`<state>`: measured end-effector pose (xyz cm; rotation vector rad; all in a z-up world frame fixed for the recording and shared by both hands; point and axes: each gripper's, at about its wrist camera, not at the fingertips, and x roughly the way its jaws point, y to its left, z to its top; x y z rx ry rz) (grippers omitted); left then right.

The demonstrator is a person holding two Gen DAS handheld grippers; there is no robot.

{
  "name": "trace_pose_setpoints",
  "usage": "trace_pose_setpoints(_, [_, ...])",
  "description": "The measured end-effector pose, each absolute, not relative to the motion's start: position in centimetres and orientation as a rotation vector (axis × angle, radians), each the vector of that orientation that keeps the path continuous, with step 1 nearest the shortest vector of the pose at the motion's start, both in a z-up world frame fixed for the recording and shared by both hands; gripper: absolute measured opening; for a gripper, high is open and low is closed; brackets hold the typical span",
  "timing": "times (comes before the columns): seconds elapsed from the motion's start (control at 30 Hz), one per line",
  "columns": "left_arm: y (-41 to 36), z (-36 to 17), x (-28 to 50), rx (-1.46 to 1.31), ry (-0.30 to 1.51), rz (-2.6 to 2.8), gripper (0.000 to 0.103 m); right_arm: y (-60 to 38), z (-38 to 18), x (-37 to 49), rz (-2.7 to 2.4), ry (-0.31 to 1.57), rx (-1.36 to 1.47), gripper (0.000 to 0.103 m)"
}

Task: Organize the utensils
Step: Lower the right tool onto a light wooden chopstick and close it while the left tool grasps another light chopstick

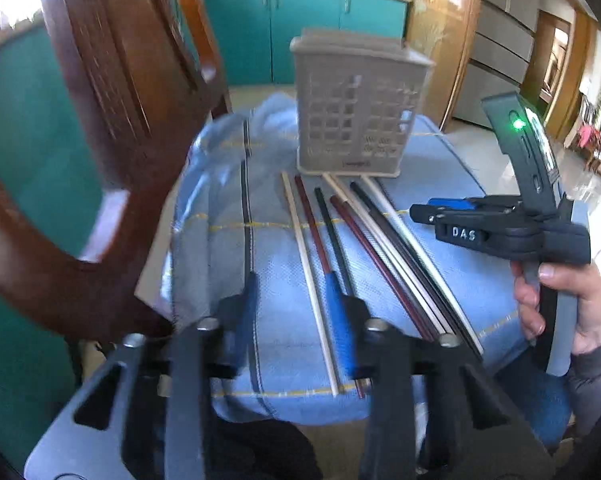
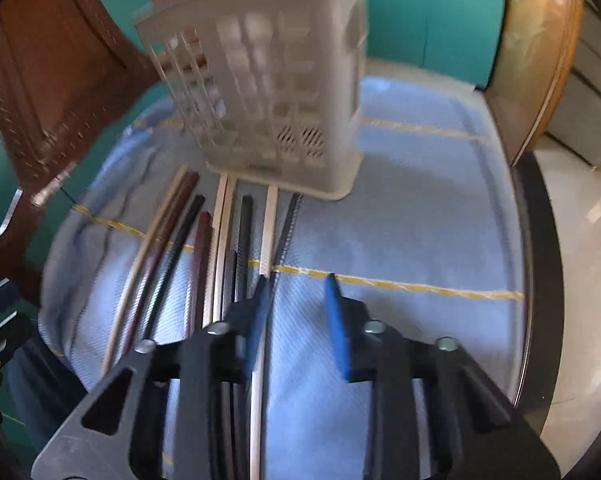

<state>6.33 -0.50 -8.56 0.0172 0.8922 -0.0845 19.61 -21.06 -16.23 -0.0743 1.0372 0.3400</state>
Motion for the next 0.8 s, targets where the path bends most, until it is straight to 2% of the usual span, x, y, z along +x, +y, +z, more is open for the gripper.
trace_pose_setpoints(0.2, [-0.1,-10.4,12.8,-0.002,0.981,-0.114,0.03,-19.1,-16.9,21.5,0.389,1.078,-0.079,0.026])
trace_pose_setpoints(0.27, [-0.2,-11.0,15.3,0.004,1.009,-0.133,0.024,-19.2,-17.0,22.1,0.392,1.092,-0.088,0.026])
trace_pose_setpoints(0.33, [-0.5,-11.9,17.7,0.018,1.047,-0.14,0.023,-18.5,-16.9,22.3,0.384,1.103,-0.15,0.024])
trace_pose_setpoints(0.47, [-0.8,-13.8,20.7,0.018,1.131,-0.171,0.021,-19.0,-17.0,23.2,0.369,1.149,-0.188,0.006])
trace_pose_setpoints(0.63, [-0.8,-15.0,21.4,0.014,1.161,-0.186,0.021,-19.7,-16.8,24.2,0.411,1.192,-0.206,0.006])
trace_pose_setpoints(0.8, [-1.8,-15.7,22.5,0.055,1.152,-0.15,0.021,-18.7,-17.0,24.6,0.39,1.146,-0.253,0.007])
